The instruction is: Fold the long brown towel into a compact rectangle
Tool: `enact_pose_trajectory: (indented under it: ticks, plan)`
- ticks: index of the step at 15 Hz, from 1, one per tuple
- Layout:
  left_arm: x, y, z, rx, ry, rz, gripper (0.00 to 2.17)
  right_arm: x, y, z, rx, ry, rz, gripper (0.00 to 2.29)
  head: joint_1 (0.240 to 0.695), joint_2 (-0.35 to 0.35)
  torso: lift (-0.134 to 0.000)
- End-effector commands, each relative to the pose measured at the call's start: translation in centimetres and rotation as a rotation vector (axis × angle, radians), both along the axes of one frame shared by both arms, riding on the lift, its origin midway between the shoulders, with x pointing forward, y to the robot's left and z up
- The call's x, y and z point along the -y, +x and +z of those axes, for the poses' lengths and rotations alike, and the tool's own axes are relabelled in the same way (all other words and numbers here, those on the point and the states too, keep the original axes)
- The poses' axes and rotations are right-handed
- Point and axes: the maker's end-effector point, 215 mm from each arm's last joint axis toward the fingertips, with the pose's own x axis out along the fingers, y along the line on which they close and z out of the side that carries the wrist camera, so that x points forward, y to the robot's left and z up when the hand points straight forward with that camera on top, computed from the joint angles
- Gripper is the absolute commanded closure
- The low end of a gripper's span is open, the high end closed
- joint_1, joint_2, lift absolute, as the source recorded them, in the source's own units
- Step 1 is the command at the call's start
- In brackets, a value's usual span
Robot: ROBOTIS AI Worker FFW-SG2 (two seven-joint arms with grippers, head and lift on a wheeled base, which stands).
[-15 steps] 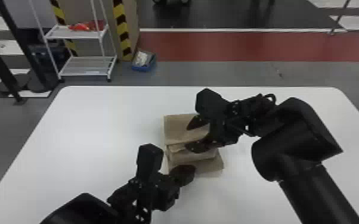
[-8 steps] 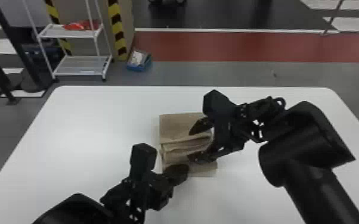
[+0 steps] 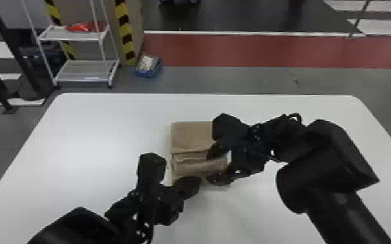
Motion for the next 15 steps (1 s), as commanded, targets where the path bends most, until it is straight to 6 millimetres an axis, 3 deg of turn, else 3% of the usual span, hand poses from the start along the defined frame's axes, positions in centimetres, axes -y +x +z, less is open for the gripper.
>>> enact_pose_trajectory:
  ticks: [1,10,11,15]
  plan:
    - [-0.1,-0.2,-0.2,-0.004,0.003,-0.001,1.48,0.0,0.3,-0.4,0.004,-0.021,0.002,0.84,0.695,-0.011,-0.123]
    - [-0.1,-0.2,-0.1,-0.001,0.000,-0.001,1.48,0.5,1.2,-1.8,0.029,-0.077,-0.007,0.88,0.695,-0.014,-0.123]
    - [-0.1,-0.2,-0.1,-0.001,0.000,-0.001,1.48,0.4,1.3,-1.7,0.030,-0.076,-0.007,1.07,0.695,-0.015,-0.123]
    - [-0.1,-0.4,-0.2,-0.004,0.000,0.000,1.48,0.8,2.0,-0.8,0.041,-0.058,-0.026,1.33,0.695,-0.016,-0.123]
